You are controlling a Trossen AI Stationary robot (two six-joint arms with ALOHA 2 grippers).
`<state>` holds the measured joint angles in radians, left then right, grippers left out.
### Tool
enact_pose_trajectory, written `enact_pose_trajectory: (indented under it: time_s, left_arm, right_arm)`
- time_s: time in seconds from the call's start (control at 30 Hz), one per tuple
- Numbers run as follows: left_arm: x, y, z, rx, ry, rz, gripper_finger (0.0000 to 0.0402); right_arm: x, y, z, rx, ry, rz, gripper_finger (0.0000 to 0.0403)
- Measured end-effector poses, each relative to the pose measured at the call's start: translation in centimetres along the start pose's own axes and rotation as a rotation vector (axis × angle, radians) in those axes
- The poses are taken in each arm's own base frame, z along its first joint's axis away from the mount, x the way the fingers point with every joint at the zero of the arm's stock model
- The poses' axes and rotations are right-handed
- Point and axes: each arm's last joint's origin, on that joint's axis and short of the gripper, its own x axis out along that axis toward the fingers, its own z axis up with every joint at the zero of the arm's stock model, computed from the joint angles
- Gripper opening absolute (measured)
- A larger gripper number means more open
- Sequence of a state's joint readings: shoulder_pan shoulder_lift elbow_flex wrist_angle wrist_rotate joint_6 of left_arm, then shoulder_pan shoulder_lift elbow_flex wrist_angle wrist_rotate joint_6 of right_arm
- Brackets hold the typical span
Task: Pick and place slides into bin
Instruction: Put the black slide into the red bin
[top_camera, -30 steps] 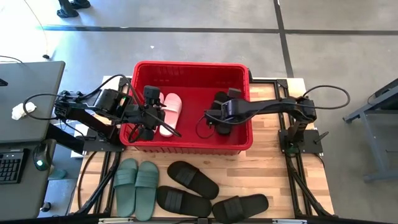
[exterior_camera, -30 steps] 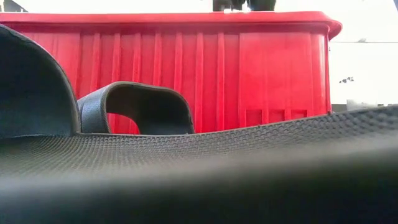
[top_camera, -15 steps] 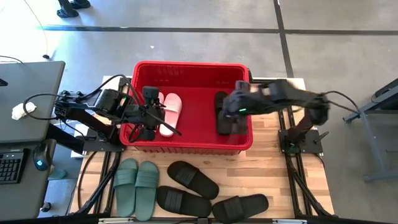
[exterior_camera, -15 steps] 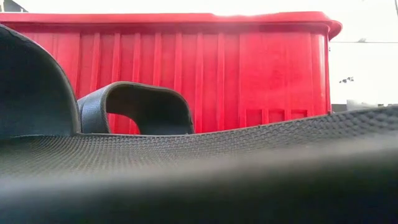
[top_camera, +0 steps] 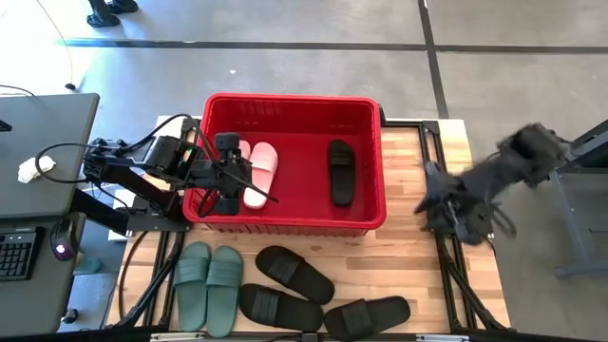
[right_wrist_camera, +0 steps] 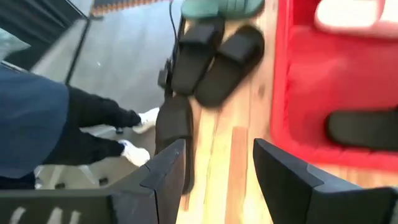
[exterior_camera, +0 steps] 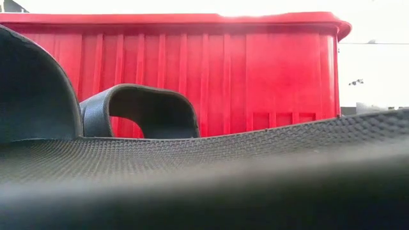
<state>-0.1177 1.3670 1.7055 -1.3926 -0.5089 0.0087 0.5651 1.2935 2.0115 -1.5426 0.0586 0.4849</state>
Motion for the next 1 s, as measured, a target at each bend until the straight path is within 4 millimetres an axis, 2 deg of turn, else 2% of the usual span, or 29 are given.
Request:
enact_pose_trajectory:
  time_s: [0.13, 0.33, 0.53, 0.63, 0.77, 0.87, 1.0]
  left_arm:
    - [0.0, 0.0, 0.0, -0.018, 0.0, 0.001, 0.0221]
    - [0.0, 0.0, 0.0, -0.022, 0.0, 0.005, 0.0221]
    - [0.0, 0.0, 0.0, -0.022, 0.0, 0.008, 0.0221]
    - [0.0, 0.0, 0.0, -0.034, 0.0, 0.008, 0.0221]
    - [0.0, 0.0, 0.0, -0.054, 0.0, 0.008, 0.0221]
    - [0.0, 0.0, 0.0, -0.07, 0.0, 0.008, 0.0221]
    - [0.0, 0.0, 0.0, -0.092, 0.0, 0.008, 0.0221]
  right_arm:
    - [3.5, 2.3, -2.7, -0.027, 0.061, -0.033, 0.0179]
    - [10.6, 5.0, -6.3, -0.189, 0.133, -0.021, 0.0179]
    - [16.4, 4.6, -10.4, -0.526, 0.247, -0.139, 0.0179]
    - [19.1, 4.6, -11.8, -0.744, 0.264, -0.123, 0.0179]
    - [22.3, 5.0, -13.1, -1.068, 0.24, -0.124, 0.0173]
    - [24.6, 5.4, -13.4, -1.284, 0.187, -0.207, 0.0162]
    - [27.8, 6.2, -13.1, -1.451, 0.106, -0.327, 0.0144]
